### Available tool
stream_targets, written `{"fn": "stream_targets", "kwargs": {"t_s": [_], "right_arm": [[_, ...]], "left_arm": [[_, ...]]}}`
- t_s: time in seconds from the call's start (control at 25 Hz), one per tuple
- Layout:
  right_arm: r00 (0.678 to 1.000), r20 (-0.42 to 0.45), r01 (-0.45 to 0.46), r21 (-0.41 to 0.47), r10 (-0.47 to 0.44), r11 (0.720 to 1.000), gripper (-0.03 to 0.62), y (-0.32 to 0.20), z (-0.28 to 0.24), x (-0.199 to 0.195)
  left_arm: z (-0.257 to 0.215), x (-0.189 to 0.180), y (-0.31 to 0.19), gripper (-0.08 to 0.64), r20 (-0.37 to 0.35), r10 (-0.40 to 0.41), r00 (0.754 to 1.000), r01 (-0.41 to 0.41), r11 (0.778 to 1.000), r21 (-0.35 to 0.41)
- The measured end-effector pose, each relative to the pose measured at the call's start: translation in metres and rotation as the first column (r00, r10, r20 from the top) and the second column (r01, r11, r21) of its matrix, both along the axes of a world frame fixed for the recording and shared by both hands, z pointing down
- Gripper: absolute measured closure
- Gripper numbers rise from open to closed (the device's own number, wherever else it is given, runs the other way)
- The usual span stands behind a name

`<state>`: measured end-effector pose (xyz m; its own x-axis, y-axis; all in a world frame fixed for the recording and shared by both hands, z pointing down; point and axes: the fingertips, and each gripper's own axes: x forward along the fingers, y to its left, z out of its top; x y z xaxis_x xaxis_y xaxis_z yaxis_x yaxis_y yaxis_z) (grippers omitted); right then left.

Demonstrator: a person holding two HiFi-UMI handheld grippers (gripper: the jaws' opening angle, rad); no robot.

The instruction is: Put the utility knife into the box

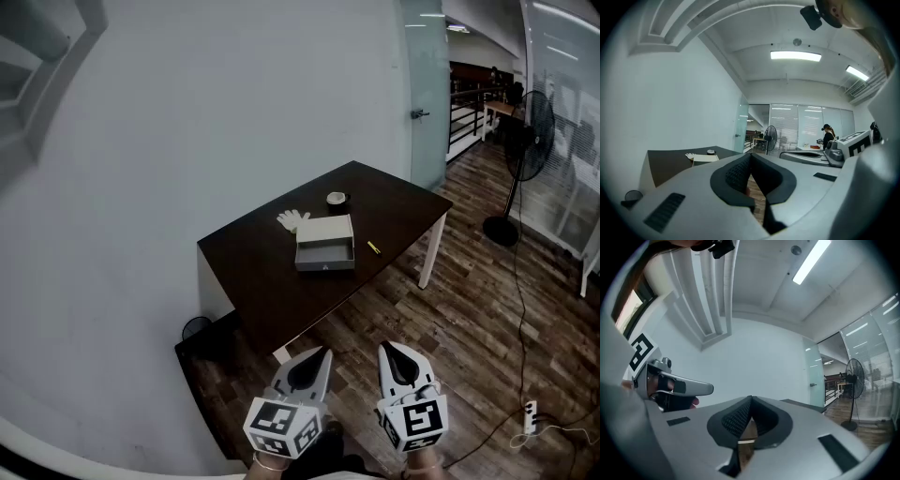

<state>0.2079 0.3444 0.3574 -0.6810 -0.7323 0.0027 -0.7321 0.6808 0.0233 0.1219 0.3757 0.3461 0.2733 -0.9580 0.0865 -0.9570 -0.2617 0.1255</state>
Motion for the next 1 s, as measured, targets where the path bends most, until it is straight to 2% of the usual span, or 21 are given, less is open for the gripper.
{"fn": "stream_targets", "kwargs": {"t_s": [0.16,0.6,1.0], "right_arm": [[1.0,0.029,-0.005,0.003,0.005,1.0,0.586,-0.009,-0.002,0.001],[1.0,0.013,-0.01,0.015,0.01,1.0,0.586,-0.052,0.001,-0.009],[0.999,-0.019,-0.028,0.01,0.029,1.0,0.586,-0.11,0.006,-0.036]], "left_arm": [[-0.001,0.001,-0.01,0.543,-0.006,0.0,1.0,0.0,1.0,0.002],[0.005,-0.007,-0.053,0.543,-0.014,0.007,1.0,-0.006,1.0,0.003],[0.009,-0.03,-0.115,0.543,-0.023,0.024,0.999,-0.023,1.0,0.015]]}}
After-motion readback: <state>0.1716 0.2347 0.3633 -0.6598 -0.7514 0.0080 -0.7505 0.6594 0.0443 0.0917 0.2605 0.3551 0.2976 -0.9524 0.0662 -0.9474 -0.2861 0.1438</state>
